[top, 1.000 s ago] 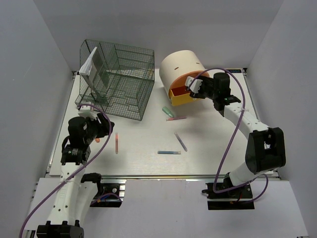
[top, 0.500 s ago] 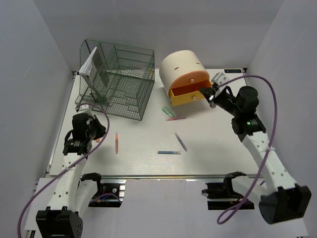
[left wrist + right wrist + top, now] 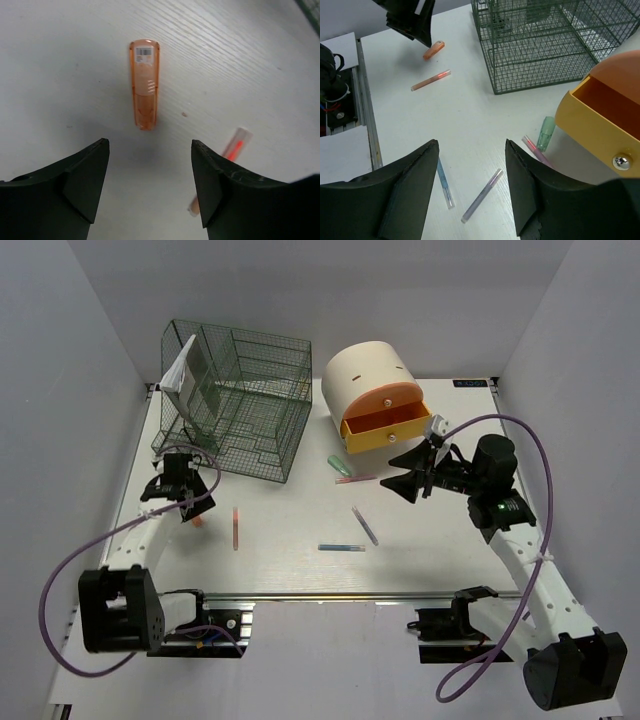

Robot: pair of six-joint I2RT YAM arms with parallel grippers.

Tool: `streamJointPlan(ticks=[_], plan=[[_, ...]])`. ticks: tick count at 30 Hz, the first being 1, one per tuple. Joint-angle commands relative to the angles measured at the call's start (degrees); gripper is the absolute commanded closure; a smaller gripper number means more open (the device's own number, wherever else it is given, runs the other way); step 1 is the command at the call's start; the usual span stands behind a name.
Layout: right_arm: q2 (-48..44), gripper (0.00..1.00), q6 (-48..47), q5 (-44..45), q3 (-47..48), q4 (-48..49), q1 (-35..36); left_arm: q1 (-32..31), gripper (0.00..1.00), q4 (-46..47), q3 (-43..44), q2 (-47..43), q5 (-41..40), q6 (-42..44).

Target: Organize the desk

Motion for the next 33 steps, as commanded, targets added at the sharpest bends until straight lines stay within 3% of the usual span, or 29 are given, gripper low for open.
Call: streamJointPlan(ticks=[1,7,13,18,20,25,29,33], plan=[[-2.2,0.38,1.0,-2.1,0.5,1.2,-1.4,0.4,0.23,-0.1,2.8,4.7,-6.4,0.5],[-2.6,0.38,1.0,-1.6,-0.1,2.0,-3.4,1.0,0.28,2.4,4.8,14.7,-7.5,1.0],[-2.4,0.38,1.4,-2.8,-0.3,2.1,-5.4,2.2,0.44,8.3,2.5,17.5,-3.8,1.0],[-1.9,0.39,2.2,-4.0,-0.6,2.7,-6.9,3.4,0.68,8.4,2.4,20.6,-2.8,0.8],[-1.5,0.39,2.7,-5.1,-0.7,2.9,-7.5,4.0,0.69,8.8,2.3,21.2,-2.2,0.9],[-1.4,0.39,3.3,-6.3,-0.7,3.2,-9.0,5.3,0.7,9.1,2.1,21.2,-0.7,1.3],[-1.4,0.39,3.7,-7.1,-0.9,3.5,-9.6,5.9,0.82,8.8,2.7,19.2,2.5,1.4],[-1.3,0.4,3.8,-8.4,-0.9,3.6,-10.3,5.9,0.86,7.6,4.1,9.8,12.7,1.0]])
